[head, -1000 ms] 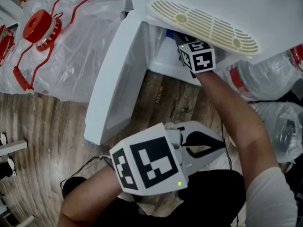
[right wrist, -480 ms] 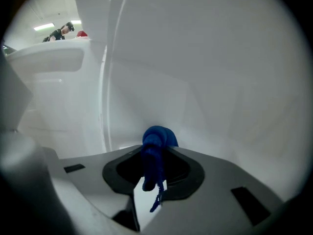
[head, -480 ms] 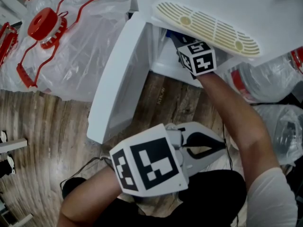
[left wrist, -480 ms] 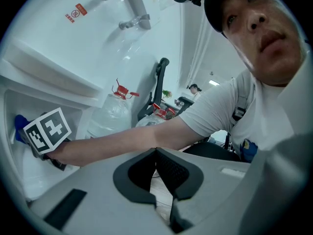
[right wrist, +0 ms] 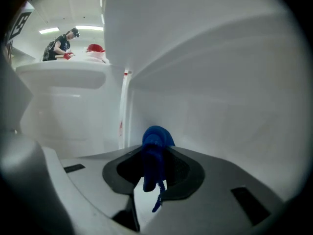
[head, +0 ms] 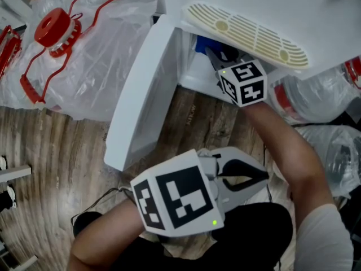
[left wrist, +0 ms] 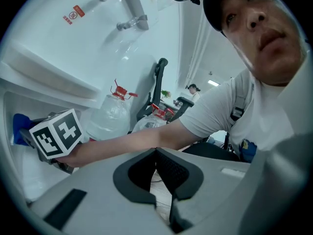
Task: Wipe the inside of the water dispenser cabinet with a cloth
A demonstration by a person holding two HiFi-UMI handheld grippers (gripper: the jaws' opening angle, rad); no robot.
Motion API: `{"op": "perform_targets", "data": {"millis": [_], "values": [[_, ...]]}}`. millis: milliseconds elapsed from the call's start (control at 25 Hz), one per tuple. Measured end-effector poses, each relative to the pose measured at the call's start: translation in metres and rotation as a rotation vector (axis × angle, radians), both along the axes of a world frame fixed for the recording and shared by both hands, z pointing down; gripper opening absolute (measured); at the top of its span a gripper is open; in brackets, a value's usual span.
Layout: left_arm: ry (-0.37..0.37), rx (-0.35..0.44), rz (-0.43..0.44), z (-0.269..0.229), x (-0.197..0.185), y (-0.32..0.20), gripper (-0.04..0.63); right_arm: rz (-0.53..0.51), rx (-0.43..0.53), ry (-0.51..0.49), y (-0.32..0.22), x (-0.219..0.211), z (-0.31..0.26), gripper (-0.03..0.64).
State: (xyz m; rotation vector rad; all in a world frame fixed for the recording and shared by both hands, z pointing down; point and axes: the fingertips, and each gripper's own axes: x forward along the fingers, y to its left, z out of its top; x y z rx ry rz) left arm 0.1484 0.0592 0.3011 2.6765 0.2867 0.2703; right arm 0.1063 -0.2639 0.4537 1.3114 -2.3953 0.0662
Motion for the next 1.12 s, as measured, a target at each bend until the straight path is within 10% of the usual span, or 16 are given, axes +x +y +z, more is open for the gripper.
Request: {"op": "perform_targets", "data": {"millis": [1120], "values": [[-0.003, 0.011, -0.002, -0.004, -0.005, 0.006, 0.003, -0.063, 0.078, -0.092, 0.04, -0.029, -0.043, 0.084]]}}
